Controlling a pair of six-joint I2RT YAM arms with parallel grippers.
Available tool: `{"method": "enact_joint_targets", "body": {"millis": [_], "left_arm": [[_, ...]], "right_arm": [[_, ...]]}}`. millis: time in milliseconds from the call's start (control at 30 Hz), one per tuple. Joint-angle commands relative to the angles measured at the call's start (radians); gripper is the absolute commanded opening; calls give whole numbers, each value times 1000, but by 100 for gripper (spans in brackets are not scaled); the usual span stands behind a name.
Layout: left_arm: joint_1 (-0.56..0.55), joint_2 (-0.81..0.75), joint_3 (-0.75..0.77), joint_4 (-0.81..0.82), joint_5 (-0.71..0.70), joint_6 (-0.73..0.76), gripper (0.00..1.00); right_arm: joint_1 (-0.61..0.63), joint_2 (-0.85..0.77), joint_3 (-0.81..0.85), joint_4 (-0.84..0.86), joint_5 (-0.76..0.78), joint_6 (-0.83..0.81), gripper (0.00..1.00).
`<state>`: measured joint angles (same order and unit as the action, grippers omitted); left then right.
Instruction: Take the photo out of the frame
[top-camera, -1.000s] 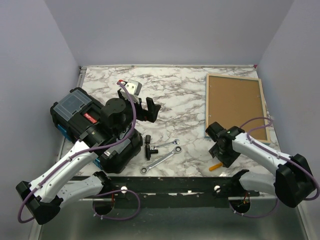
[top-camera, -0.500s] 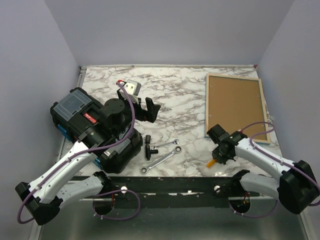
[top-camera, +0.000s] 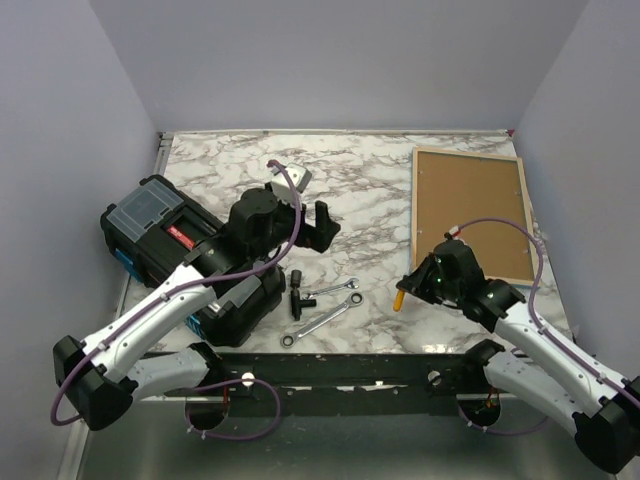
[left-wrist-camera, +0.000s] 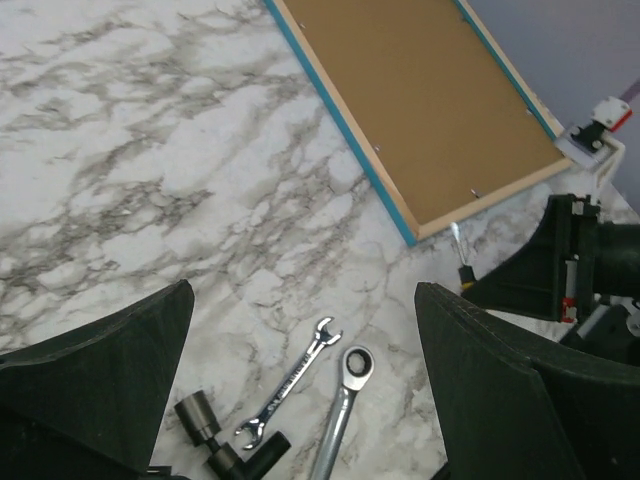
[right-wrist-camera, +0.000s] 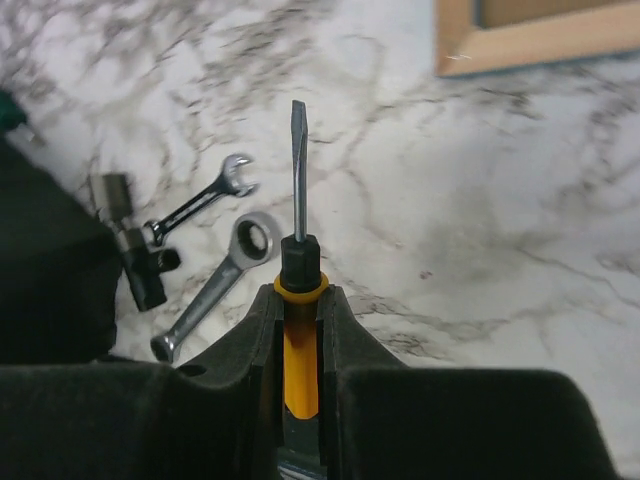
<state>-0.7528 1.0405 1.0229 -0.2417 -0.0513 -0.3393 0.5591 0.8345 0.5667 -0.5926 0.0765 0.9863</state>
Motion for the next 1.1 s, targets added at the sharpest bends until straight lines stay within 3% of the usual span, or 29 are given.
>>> {"method": "enact_joint_targets", "body": {"millis": [0, 200, 500, 733, 867, 1067], "left_arm": [[3, 79, 24, 36, 273, -79, 95], [13, 229, 19, 189, 605, -305, 92], [15, 337, -107, 537, 659, -745, 87], [-1, 365, -72, 522, 624, -758, 85], [-18, 380, -73, 507, 606, -758, 80], [-49, 397, -58, 469, 574, -731, 73]], "right_arm": [[1, -20, -59, 304, -239, -317, 0], [1, -17, -55, 395, -455, -403, 0], [0, -219, -111, 386, -487, -383, 0], [0, -249, -129, 419, -605, -406, 1], [0, -258, -118, 413, -594, -406, 0], [0, -274, -150, 536, -624, -339, 0]]}}
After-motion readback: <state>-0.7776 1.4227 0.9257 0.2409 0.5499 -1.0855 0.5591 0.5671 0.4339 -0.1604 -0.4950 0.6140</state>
